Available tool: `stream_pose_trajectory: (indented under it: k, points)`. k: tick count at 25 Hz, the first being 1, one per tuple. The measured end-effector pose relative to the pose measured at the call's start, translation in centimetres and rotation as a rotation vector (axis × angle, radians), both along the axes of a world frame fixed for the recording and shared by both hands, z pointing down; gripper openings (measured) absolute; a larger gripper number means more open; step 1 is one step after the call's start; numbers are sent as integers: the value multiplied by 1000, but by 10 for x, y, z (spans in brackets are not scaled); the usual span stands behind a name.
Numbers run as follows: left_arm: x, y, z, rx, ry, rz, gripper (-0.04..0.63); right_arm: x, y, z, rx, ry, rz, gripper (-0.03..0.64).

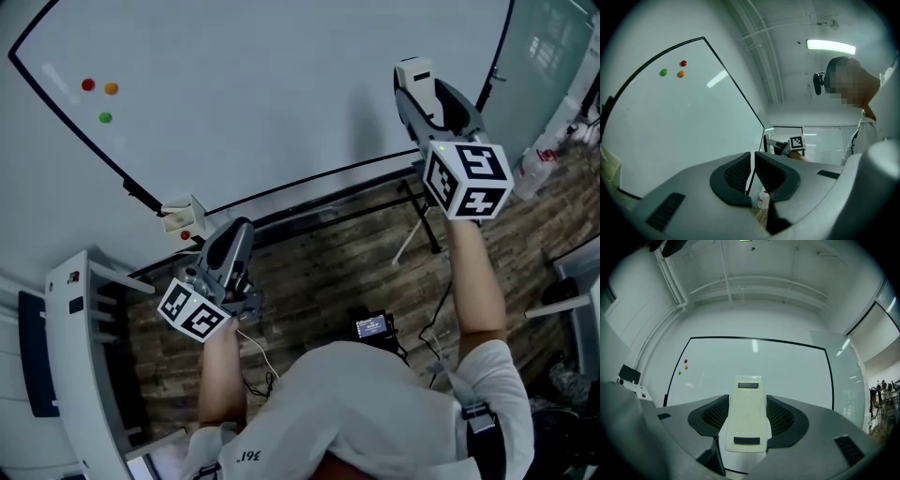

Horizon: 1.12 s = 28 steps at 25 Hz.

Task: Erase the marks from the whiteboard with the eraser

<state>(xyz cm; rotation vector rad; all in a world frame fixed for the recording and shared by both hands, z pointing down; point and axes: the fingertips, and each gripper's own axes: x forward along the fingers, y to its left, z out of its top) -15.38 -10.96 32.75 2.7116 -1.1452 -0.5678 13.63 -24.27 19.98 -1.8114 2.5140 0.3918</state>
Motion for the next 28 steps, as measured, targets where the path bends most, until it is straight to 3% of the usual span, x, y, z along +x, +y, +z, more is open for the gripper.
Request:
stream_pose_trajectory:
  k: [18, 28]
  points:
    - [10, 57, 50, -55, 3, 95, 32, -46, 84, 110, -179, -35, -52, 259]
    - [30, 59, 66, -86, 23, 72, 32, -42, 96, 153, -274, -59, -133, 259]
